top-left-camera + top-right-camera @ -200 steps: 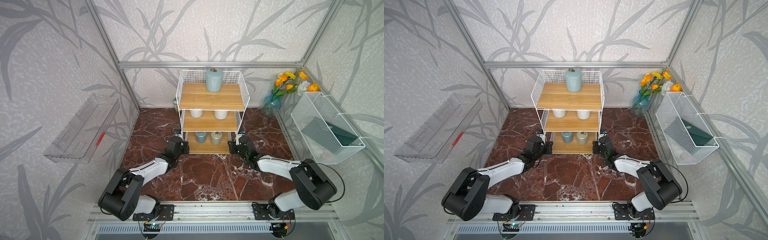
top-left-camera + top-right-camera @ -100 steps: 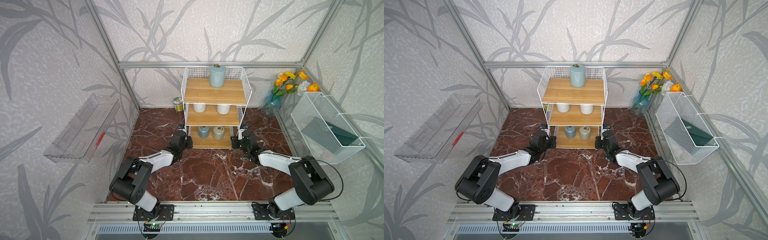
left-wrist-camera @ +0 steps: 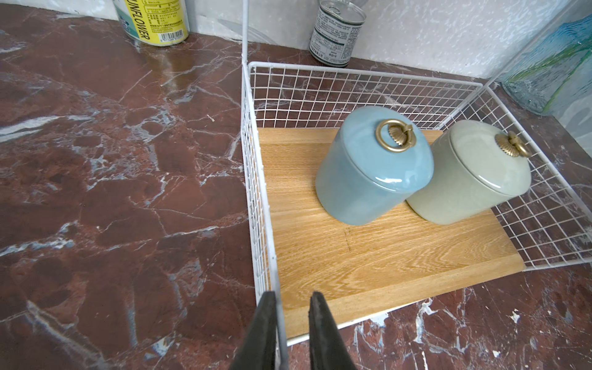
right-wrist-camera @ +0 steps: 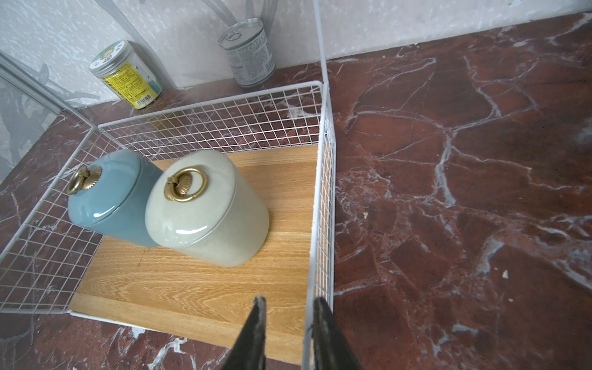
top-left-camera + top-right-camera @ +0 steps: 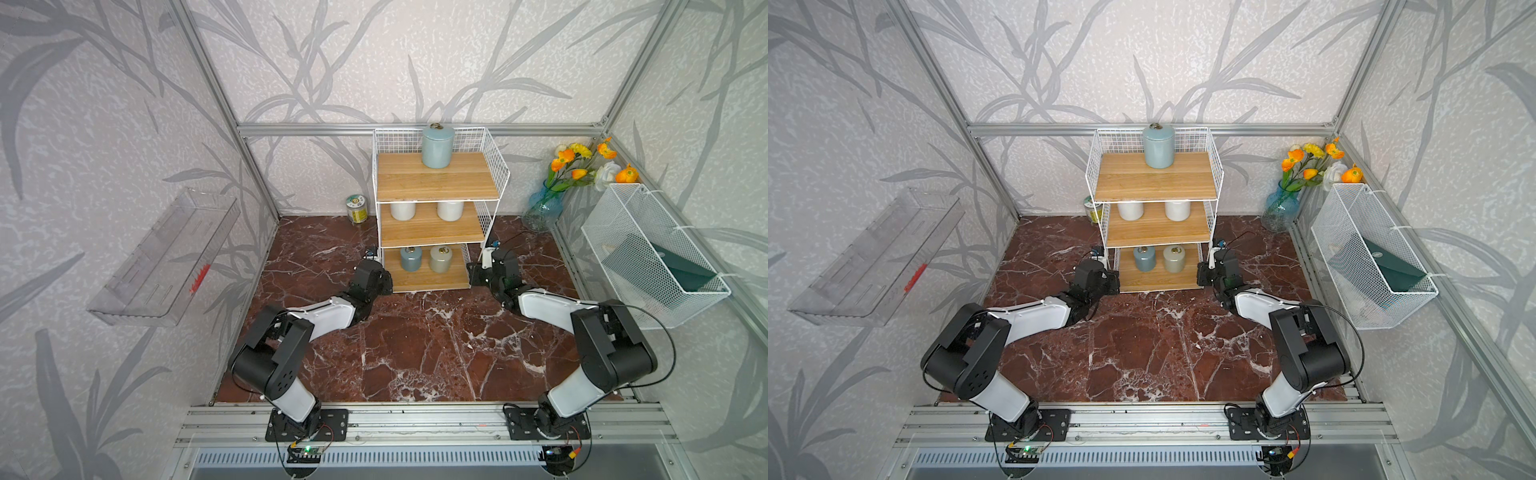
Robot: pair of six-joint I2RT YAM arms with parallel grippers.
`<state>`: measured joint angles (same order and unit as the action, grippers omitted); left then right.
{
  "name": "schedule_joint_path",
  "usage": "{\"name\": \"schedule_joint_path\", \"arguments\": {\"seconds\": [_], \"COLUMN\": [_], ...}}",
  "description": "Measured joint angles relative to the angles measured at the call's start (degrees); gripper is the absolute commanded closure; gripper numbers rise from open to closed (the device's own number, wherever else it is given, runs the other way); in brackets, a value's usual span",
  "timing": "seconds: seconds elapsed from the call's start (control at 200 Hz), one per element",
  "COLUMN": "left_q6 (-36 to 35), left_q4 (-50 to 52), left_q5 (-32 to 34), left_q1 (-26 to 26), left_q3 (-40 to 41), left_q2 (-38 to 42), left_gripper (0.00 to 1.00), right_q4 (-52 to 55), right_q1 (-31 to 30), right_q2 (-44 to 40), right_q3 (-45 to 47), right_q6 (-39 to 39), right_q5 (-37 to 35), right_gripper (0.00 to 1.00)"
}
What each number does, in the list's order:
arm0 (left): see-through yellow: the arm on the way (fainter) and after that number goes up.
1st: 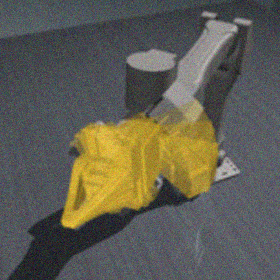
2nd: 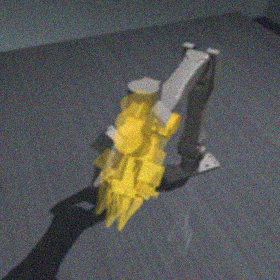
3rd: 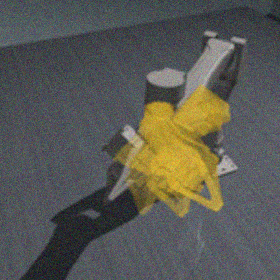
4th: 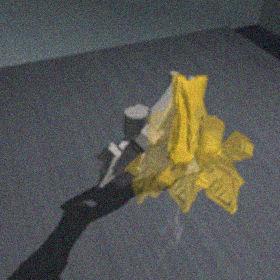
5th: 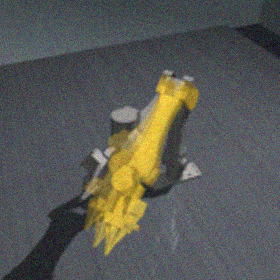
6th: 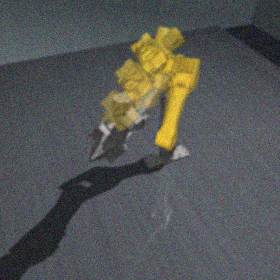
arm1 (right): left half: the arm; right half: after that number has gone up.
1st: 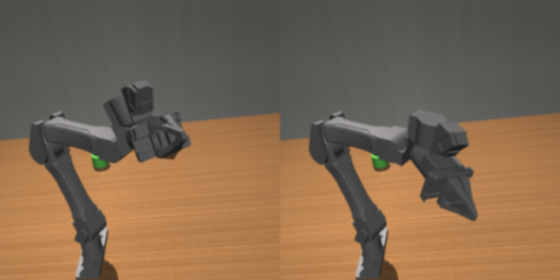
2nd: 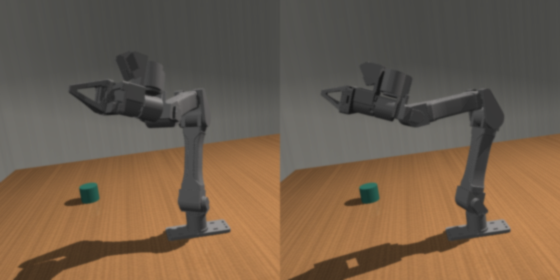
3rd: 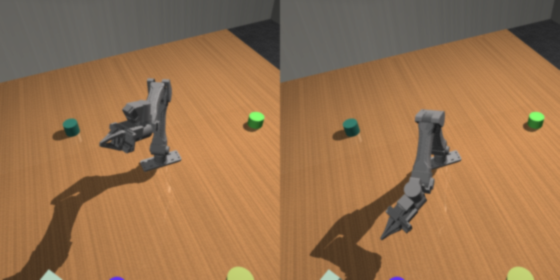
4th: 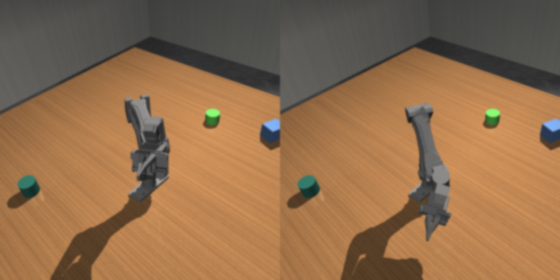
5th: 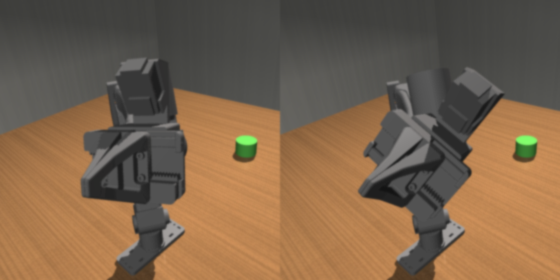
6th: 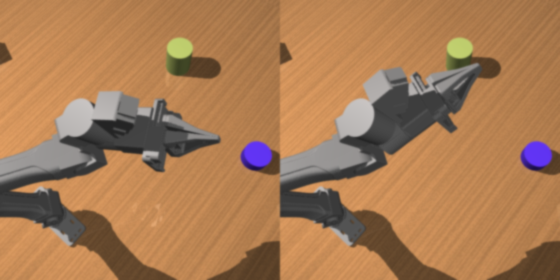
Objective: Remove the tea canisters from the shelf
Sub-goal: Move the shelf to the center of the board.
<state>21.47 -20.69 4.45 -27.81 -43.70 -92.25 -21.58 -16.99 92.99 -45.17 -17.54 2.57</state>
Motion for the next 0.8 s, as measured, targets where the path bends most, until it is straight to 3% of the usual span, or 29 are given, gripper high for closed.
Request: {"name": "schedule_joint_path", "arguments": {"seconds": [0.065,0.12,0.16,0.2,0.29,0.325,0.505,0.74,0.8], "left_q6": [0.85,1.68,2.14,2.56,2.67,2.34,0.57,0.26,0.59], "left_q4": [0.07,0.09,0.04,0.07,0.50,0.63,2.78,10.69,13.99], "left_q5": [-0.68,-0.98,-1.20,-1.31,-0.94,-1.01,-0.72,2.01,2.80], "left_q1": [-0.04,-0.50,-0.79,-1.18,-1.95,-2.27,-4.55,-4.72,-4.74], "left_q3": [-0.02,0.09,0.33,0.90,2.62,3.41,6.95,12.87,14.64], "left_q2": [0.00,0.22,0.59,1.44,5.18,7.23,21.40,39.85,44.96], "left_gripper": [0.54,0.42,0.36,0.23,0.16,0.01,0.00,0.00,0.06], "right_q4": [-0.37,-0.72,-0.94,-0.94,-0.55,-0.02,4.28,15.10,19.19], "right_q1": [0.09,0.35,0.42,0.39,0.17,0.04,-4.59,-17.92,-22.10], "right_q2": [-0.09,-0.42,-1.01,-2.25,-7.34,-9.90,-23.91,-40.50,-45.72], "right_q3": [0.00,0.04,0.28,0.92,3.61,4.70,8.52,12.81,12.37], "right_q6": [0.76,1.05,1.44,1.75,2.05,2.25,2.91,1.97,2.03], "right_q5": [0.00,0.00,0.07,0.13,-0.07,-0.07,-2.01,-9.86,-13.14], "right_gripper": [0.53,0.46,0.44,0.43,0.41,0.40,0.39,0.39,0.38]}}
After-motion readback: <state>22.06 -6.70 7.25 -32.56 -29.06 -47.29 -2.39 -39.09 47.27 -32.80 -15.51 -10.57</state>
